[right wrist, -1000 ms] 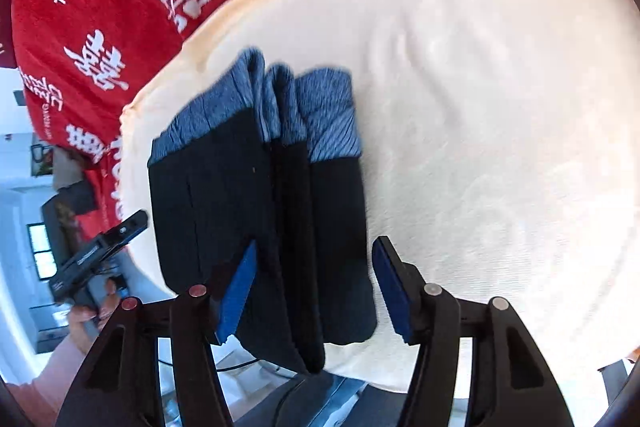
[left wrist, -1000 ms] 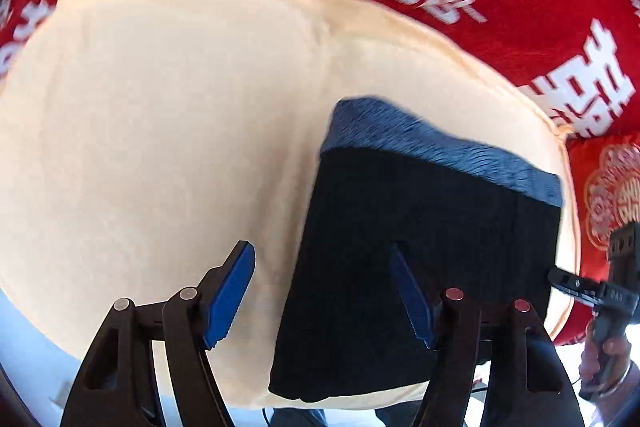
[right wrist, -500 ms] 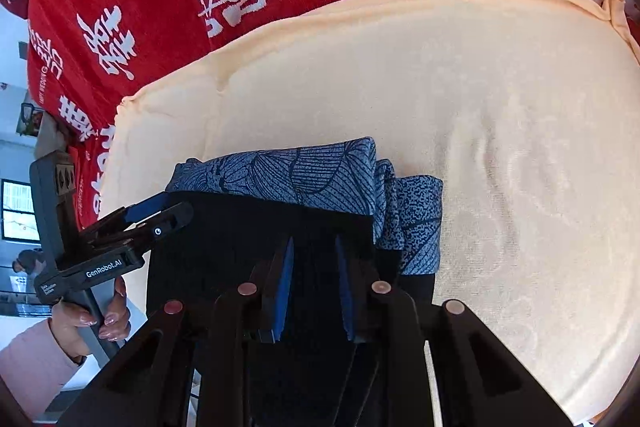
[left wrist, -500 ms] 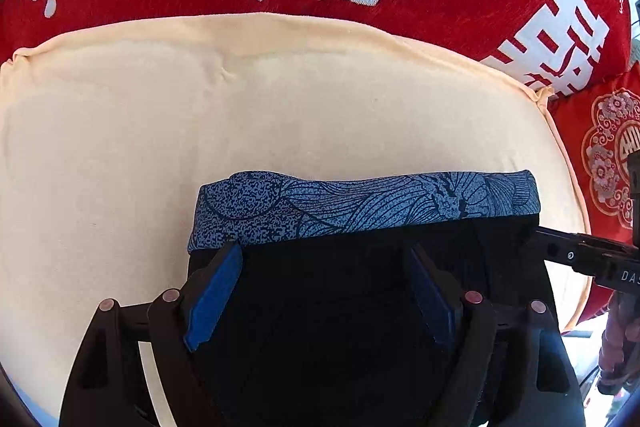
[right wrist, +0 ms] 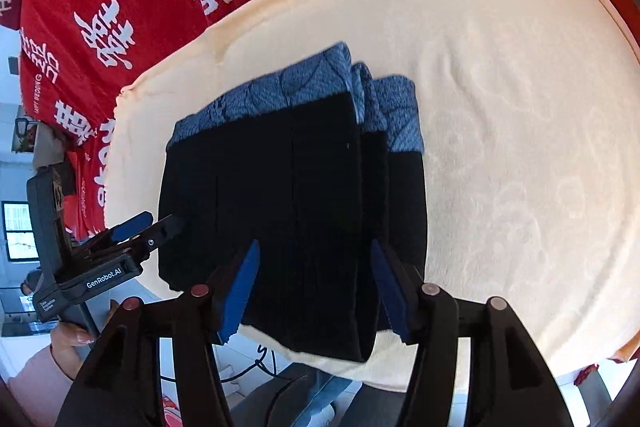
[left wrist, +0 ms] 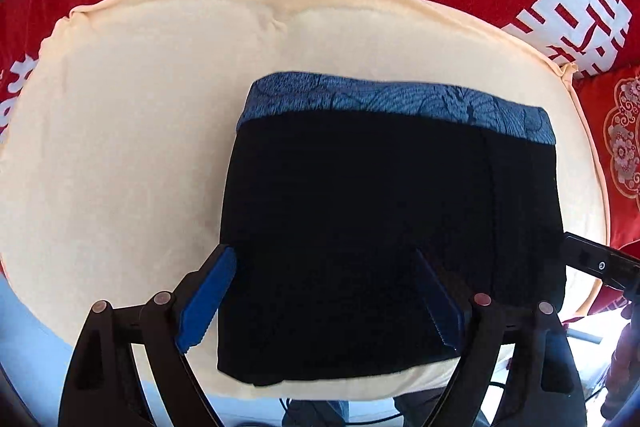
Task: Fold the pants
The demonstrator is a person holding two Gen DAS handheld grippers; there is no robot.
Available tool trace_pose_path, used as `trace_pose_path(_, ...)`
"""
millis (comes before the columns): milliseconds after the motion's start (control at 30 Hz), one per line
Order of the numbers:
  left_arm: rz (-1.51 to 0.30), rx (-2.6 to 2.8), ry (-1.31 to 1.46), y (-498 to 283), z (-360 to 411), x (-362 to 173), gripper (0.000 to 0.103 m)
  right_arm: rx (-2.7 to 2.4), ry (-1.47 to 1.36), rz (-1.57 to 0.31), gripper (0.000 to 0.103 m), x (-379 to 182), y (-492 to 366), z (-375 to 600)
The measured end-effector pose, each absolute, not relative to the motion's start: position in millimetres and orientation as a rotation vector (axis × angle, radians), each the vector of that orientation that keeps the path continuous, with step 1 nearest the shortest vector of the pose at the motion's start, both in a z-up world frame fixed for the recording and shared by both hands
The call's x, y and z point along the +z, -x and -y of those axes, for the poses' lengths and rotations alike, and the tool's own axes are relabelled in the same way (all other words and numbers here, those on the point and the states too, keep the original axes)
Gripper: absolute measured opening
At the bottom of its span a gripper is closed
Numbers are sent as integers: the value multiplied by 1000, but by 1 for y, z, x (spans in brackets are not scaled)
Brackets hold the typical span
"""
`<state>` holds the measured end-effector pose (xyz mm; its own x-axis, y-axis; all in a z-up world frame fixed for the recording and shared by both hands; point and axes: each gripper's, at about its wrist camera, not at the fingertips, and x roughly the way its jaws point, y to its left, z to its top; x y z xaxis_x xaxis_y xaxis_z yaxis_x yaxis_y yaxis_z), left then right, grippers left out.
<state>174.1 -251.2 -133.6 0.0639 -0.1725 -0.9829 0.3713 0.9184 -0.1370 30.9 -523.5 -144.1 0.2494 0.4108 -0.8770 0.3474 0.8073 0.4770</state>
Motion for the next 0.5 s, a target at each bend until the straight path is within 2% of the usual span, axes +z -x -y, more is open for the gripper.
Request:
trace_pose_path(33,-1461,-403,-172,-167,248,-132,103,37,-690,-1358,64,-144,-24,520)
trace_pose_path(200,-1485,-390,-194,-138,240,-121,103,-5,-712,-1367,81,-133,-1,505)
trace_pose_path(333,-1461,-372,-247,-123,237,-101,103,-54,-611,-1363,86,-112,7,488)
trace_pose_path(433,-1431,-364,-282,-115,236,-84,103,-98,-514,-1335,103,-93,11,475)
trace_pose_path(500,-1412,-368,-291,-111,234,-72,103,-109,-487,-1323,103,-81,13,469)
